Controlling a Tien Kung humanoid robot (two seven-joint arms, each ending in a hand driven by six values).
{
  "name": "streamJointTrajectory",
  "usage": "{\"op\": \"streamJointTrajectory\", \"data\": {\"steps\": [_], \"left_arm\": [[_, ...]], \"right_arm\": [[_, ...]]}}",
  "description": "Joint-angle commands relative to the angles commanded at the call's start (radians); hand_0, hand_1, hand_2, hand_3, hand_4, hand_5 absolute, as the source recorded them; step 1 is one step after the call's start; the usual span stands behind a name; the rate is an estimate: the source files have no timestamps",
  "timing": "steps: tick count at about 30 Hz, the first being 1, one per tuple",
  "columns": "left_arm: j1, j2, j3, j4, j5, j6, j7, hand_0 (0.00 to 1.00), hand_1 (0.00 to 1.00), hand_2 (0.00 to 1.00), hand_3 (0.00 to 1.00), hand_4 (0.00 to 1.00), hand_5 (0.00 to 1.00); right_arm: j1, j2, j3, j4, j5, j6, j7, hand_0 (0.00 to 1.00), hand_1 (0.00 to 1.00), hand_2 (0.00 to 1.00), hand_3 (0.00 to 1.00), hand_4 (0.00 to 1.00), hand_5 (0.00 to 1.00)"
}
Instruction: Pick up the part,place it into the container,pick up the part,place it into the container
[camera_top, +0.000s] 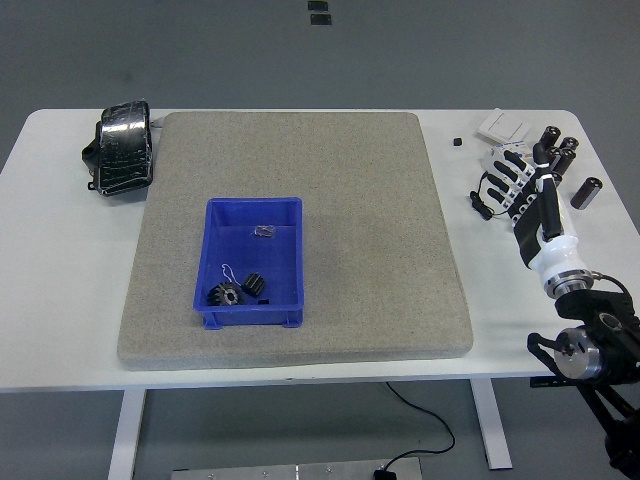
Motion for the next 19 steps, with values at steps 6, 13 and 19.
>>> {"op": "streamJointTrajectory", "data": {"steps": [6, 13, 19], "left_arm": [[0.002, 0.002, 0.001, 0.000, -0.005, -0.002, 0.001, 0.661, 0.644, 0.622, 0.606, 0.719, 0.616], [0.001, 0.005, 0.002, 0.000, -0.008, -0.007, 0.001, 0.661, 0.645, 0.623, 0.604, 0.719, 0.603], [-0.001, 0.007, -0.003, -0.001, -0.004, -0.011, 0.006, 0.661, 0.645, 0.623, 0.604, 0.719, 0.603]], "right_arm": [[-0.009, -0.001, 0.021, 0.009, -0.004, -0.005, 0.001, 0.891, 0.831, 0.843, 0.845, 0.998, 0.951], [-0.010, -0.001, 0.029, 0.010, -0.005, -0.008, 0.002, 0.874, 0.821, 0.835, 0.826, 0.998, 0.940], [-0.012, 0.000, 0.035, 0.010, -0.008, -0.009, 0.003, 0.874, 0.821, 0.835, 0.826, 0.998, 0.940]]}}
